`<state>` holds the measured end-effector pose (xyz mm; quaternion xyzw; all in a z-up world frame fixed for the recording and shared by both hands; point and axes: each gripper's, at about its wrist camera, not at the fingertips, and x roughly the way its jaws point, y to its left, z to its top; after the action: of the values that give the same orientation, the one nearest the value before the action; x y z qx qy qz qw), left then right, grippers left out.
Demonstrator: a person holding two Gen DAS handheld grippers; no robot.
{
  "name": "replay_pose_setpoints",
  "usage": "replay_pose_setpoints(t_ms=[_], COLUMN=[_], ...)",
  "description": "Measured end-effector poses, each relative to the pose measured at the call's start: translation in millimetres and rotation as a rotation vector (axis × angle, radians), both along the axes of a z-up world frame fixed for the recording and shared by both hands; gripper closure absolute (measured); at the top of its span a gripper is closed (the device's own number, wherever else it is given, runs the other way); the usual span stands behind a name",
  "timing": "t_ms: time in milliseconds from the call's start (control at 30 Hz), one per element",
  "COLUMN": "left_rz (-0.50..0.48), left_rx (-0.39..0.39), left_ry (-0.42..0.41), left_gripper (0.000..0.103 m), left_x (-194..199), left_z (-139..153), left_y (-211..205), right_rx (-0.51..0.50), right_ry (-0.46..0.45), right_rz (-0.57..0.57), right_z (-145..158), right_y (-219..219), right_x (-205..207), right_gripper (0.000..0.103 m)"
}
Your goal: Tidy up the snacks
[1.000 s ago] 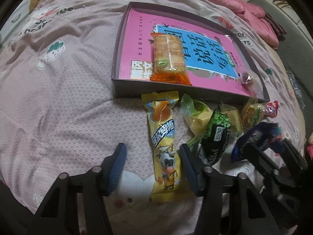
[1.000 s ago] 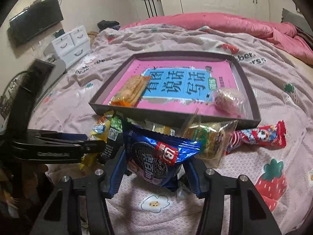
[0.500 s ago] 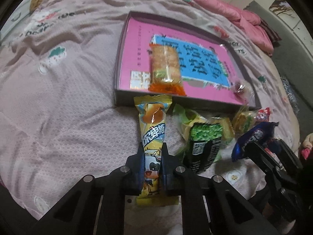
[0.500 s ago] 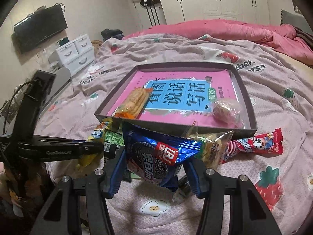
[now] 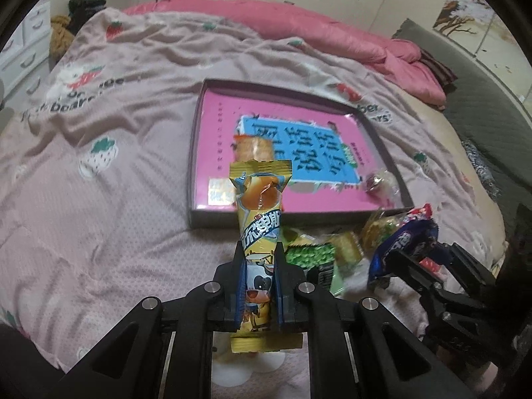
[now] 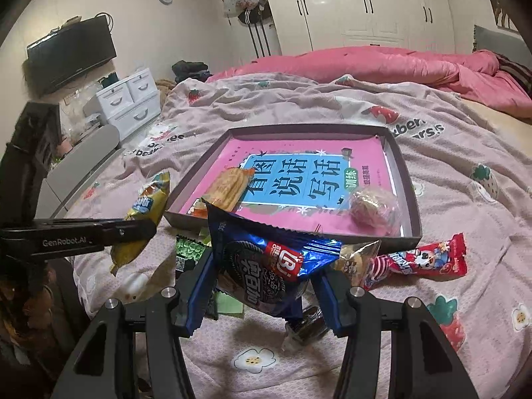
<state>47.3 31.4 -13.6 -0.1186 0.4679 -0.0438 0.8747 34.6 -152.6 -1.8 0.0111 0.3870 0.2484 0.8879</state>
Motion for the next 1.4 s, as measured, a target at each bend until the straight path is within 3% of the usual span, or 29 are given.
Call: replay_pose_setpoints(t_ms=[300,1400], left_rz=[-0.033,-0.063], left_rx=[-0.007,-0.004], left_ry=[-0.066,-0.140], left_gripper=[0.089,0.089], left_x=[-5,33], left_z=[13,29], left_y=[-7,-35], right_rx=[0.016,0.102], right_ry=[-0.028,-0.088], right_rz=[-0.021,-0.165], right_z=[7,20], right_y=[-9,-53], right_x=[2,33], right_gripper=[0.047,0.047])
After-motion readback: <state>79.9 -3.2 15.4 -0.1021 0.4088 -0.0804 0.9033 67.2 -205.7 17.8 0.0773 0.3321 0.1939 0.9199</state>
